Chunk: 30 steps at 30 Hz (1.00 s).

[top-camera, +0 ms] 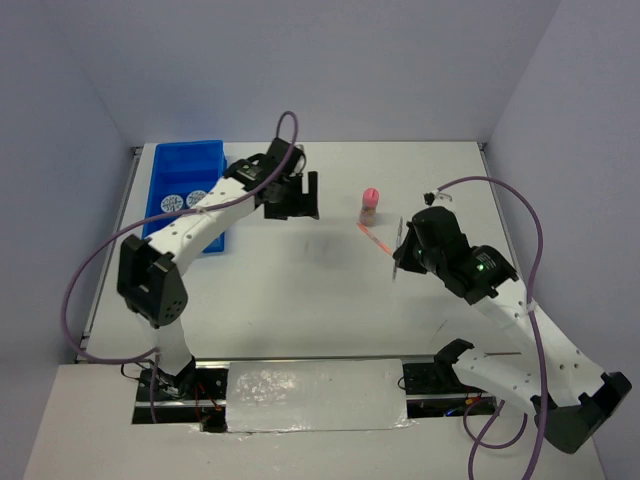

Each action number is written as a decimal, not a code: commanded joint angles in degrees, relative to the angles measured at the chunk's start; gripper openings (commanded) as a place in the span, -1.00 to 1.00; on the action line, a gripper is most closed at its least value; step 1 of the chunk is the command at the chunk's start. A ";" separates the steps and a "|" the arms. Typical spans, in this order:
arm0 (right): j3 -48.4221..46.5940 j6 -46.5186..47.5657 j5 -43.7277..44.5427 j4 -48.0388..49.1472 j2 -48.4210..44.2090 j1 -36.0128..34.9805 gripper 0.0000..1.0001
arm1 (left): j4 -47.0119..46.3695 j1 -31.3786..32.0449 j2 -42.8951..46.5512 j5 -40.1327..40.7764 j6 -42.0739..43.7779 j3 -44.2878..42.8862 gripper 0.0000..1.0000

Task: Sort the stationery into containers
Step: Pick up the pen cap from the center of the board.

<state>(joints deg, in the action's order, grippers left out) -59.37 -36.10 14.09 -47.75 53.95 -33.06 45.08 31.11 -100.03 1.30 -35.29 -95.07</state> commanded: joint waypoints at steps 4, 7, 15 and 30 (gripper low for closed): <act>4.79 -1.08 -4.24 -6.13 -7.54 0.72 -1.00 | -6.06 6.67 -13.16 1.60 1.09 -11.44 0.65; 6.55 -0.99 -6.34 -5.69 -10.18 0.72 -1.00 | -5.27 7.99 -18.44 3.35 3.47 -15.23 0.59; 6.47 0.41 -6.18 -6.48 -14.05 0.89 -1.00 | -5.09 9.05 -24.86 7.05 7.33 -14.90 0.52; 6.73 2.87 -8.37 -2.35 -13.70 0.80 -1.00 | -9.74 9.58 -26.27 5.64 10.15 -6.63 0.24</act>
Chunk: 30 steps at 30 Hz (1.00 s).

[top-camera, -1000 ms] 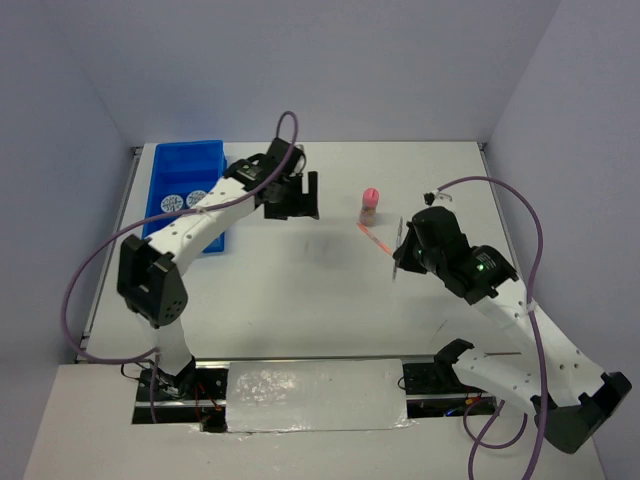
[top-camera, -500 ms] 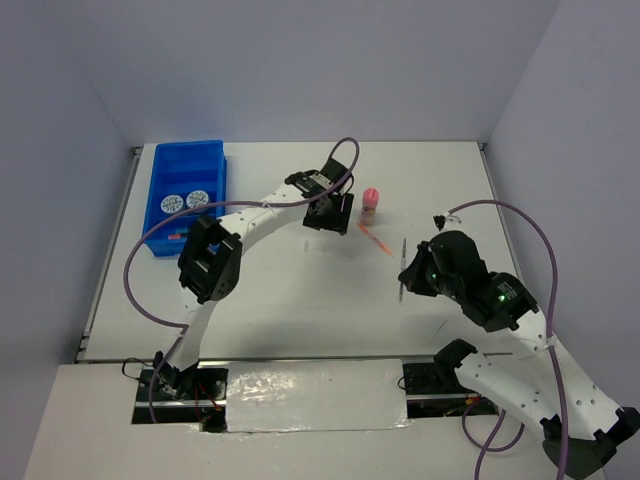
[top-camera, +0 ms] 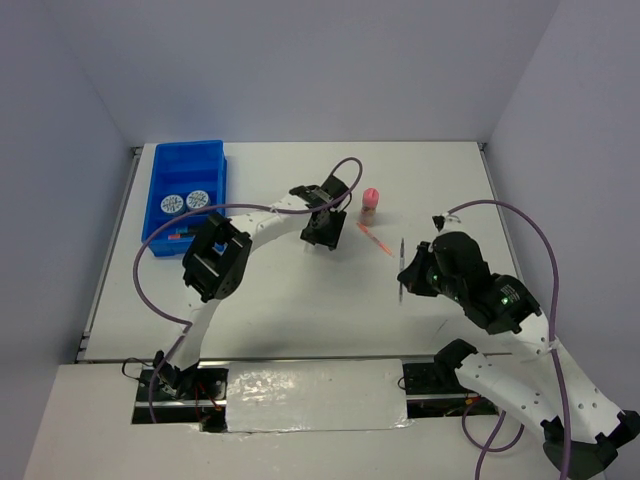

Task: Sort the stationery into containers
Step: Pick up the pen cap from the center of the board.

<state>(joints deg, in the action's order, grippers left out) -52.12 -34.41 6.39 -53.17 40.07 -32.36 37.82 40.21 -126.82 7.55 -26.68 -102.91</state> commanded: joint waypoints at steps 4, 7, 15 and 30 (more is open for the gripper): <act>-1.23 1.28 -1.03 3.86 0.97 0.19 -1.00 | -2.66 0.66 -0.09 -0.96 1.98 1.75 0.17; -1.41 1.28 -1.38 4.56 1.32 0.10 -1.00 | -3.11 1.01 -0.61 -0.52 2.59 2.28 0.08; -1.14 1.37 -2.09 4.92 1.50 0.10 -1.00 | -3.46 1.19 -1.84 -0.26 4.44 0.88 0.10; -0.35 0.58 -2.00 4.83 0.18 0.10 -1.00 | -2.75 1.10 -2.73 -0.08 4.97 0.96 -0.20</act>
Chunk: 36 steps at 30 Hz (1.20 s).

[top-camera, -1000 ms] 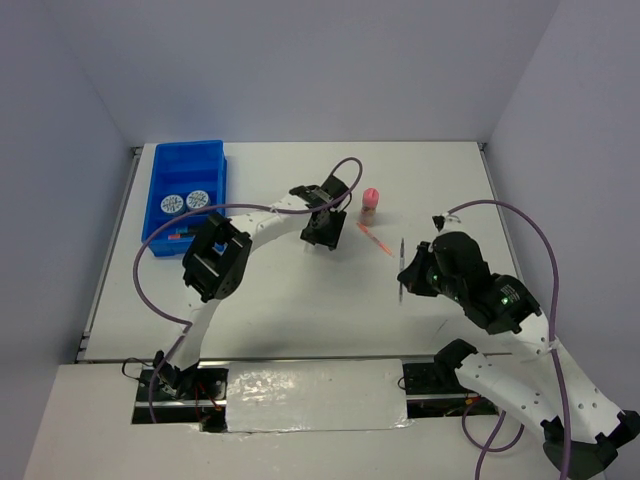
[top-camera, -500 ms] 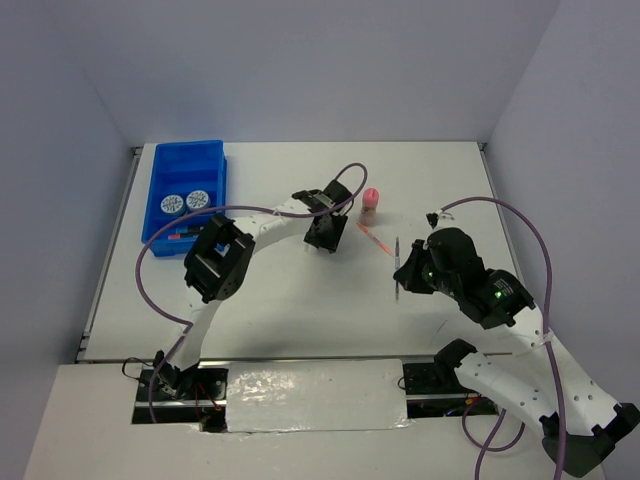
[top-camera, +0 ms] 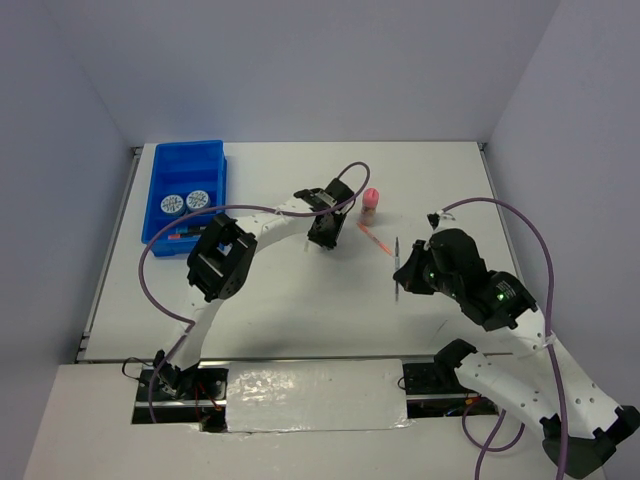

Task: Sort the stationery into containers
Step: Pick up the pen cap from the center of the board, then close the pen cap on the pen.

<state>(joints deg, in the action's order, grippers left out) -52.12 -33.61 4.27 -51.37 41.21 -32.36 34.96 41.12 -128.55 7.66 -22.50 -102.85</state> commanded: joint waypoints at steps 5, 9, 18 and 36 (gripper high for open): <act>-0.79 -0.32 -0.05 3.47 -0.52 0.19 -1.00 | 0.81 0.27 -1.17 -0.54 -0.17 1.51 -0.99; -0.88 -0.67 -0.93 5.14 -1.22 0.19 -1.00 | 1.34 -0.17 1.71 -2.91 -2.36 1.60 -1.00; -0.70 0.03 -11.82 15.50 -0.87 0.19 -1.00 | -9.00 -7.01 20.77 -22.50 -13.77 -1.22 -1.00; 0.70 -7.62 -26.25 48.29 10.55 -9.92 -1.00 | -61.94 -15.46 52.34 -39.12 -43.33 30.86 -1.00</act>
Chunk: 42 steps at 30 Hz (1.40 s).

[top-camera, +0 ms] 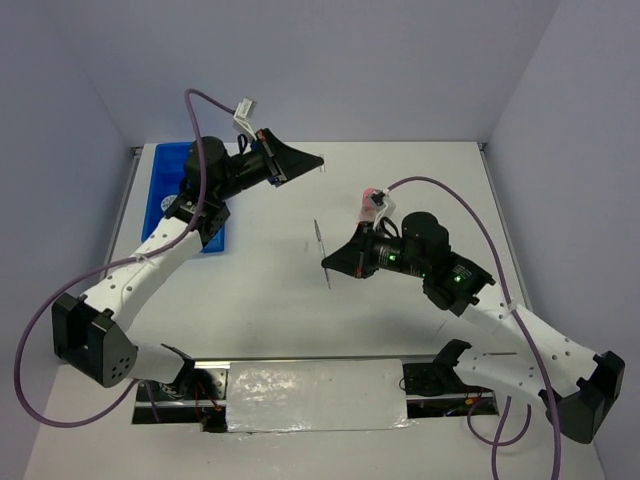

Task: Sort the stationery into containers
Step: Close the pen cap on the pen.

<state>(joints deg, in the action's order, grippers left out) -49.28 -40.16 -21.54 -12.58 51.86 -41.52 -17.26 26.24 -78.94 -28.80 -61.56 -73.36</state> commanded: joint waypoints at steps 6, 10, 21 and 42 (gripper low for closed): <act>-4.51 2.28 0.71 10.73 0.53 -0.76 -1.00 | -7.53 -0.93 7.30 -1.00 -2.07 4.98 -1.00; -5.39 5.26 1.06 8.80 0.53 -0.76 -1.00 | -5.51 -0.93 8.45 -0.47 -1.81 5.51 -1.00; -9.26 8.43 1.32 5.55 1.76 -0.67 -1.00 | -2.96 -0.93 9.68 -1.35 0.21 6.48 -1.00; -9.08 8.61 4.14 4.05 1.49 -0.67 -1.00 | -7.53 -0.93 10.91 -3.90 -2.77 9.38 -1.00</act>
<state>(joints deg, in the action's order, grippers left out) -55.88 -32.10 -17.89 -8.64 53.76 -42.02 -19.99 25.58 -70.00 -31.03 -63.46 -64.31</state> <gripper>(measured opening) 0.038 0.043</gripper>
